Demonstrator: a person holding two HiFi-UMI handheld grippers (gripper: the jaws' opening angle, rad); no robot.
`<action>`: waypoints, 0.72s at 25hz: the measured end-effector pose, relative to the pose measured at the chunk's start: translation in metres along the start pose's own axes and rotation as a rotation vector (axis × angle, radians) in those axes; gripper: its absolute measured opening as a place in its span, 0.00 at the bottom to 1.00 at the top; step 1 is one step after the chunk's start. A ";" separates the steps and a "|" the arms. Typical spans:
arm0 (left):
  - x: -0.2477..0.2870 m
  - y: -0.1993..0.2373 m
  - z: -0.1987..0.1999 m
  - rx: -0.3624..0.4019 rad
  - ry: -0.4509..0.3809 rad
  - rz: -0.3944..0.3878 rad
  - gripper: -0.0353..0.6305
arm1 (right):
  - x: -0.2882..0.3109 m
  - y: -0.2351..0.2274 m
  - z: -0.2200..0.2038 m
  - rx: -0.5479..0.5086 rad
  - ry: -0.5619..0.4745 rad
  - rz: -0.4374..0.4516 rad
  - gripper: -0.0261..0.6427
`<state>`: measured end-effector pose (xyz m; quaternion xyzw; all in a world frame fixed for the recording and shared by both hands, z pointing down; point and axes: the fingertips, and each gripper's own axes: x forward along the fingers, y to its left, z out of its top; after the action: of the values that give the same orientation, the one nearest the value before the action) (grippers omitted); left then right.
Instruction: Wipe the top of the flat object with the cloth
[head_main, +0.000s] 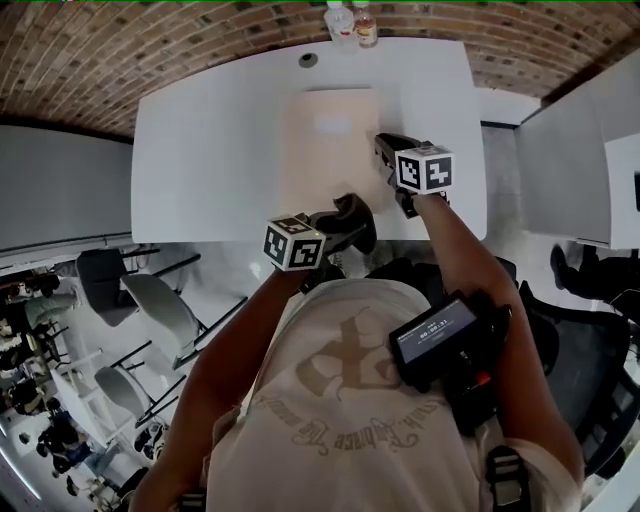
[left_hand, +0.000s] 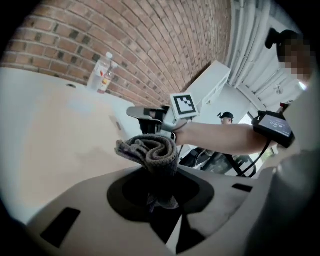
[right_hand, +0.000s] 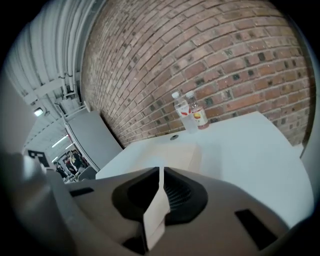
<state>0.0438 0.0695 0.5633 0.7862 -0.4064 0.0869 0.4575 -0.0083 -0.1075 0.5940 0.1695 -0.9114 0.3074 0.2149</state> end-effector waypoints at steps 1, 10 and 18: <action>-0.010 0.007 0.007 0.007 -0.040 0.029 0.21 | -0.006 0.004 0.003 -0.026 -0.007 0.004 0.10; -0.110 0.075 0.046 0.029 -0.301 0.329 0.21 | -0.052 0.063 0.019 -0.140 -0.103 0.079 0.07; -0.144 0.085 0.045 0.037 -0.363 0.380 0.21 | -0.080 0.092 -0.001 -0.196 -0.104 0.097 0.07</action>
<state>-0.1221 0.0936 0.5197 0.7067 -0.6204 0.0359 0.3382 0.0193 -0.0230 0.5103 0.1192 -0.9541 0.2177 0.1677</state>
